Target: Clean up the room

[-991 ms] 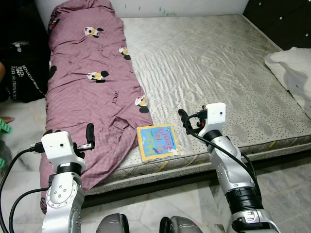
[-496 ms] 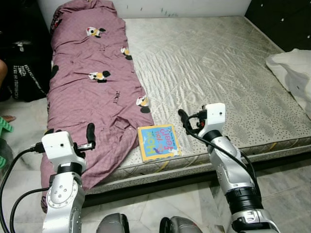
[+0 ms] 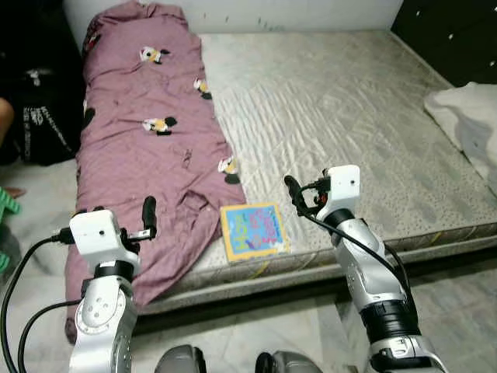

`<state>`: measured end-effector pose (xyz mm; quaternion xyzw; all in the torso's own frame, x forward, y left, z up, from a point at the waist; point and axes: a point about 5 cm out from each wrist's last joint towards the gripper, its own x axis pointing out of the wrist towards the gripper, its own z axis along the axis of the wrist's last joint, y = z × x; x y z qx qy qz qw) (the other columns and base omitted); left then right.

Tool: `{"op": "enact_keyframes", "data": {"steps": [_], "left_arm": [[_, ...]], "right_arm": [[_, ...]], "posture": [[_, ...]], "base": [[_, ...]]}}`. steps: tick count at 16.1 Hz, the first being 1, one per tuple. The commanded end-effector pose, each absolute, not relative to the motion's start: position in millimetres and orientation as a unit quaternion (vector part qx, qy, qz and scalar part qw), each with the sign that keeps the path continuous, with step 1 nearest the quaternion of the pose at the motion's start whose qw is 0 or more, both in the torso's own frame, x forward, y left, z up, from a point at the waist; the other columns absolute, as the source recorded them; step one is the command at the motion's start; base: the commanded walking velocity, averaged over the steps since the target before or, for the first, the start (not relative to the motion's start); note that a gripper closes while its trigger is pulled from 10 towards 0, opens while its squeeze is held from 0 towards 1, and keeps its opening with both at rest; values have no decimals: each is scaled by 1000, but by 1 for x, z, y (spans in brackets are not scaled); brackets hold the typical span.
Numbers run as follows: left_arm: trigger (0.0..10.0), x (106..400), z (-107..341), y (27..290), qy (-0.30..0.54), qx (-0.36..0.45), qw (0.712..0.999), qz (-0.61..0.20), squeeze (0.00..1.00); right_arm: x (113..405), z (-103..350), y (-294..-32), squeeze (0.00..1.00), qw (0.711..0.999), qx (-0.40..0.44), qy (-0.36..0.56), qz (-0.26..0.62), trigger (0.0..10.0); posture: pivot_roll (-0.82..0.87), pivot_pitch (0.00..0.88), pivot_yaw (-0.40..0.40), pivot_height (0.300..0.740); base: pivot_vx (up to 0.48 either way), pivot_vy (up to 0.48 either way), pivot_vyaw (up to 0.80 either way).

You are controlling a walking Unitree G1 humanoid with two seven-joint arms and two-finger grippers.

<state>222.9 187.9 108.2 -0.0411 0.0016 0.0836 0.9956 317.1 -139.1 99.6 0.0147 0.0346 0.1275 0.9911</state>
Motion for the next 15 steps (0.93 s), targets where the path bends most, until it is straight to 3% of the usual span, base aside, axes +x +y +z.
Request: {"op": "enact_keyframes", "data": {"steps": [1,8,15], "left_arm": [[10000,222,112,187,-6,-40,996,78,0],[10000,222,109,186,1,-39,996,78,0],[10000,222,108,194,7,-32,993,110,0]], "right_arm": [[319,103,-140,0,992,12,29,125,10000],[318,102,-139,0,991,10,28,127,10000],[317,102,-138,0,991,10,28,128,10000]], "posture": [[22,89,-59,740],[22,85,-58,740],[26,85,-62,740]], "base": [[371,0,0],[326,0,0],[0,0,0]]}}
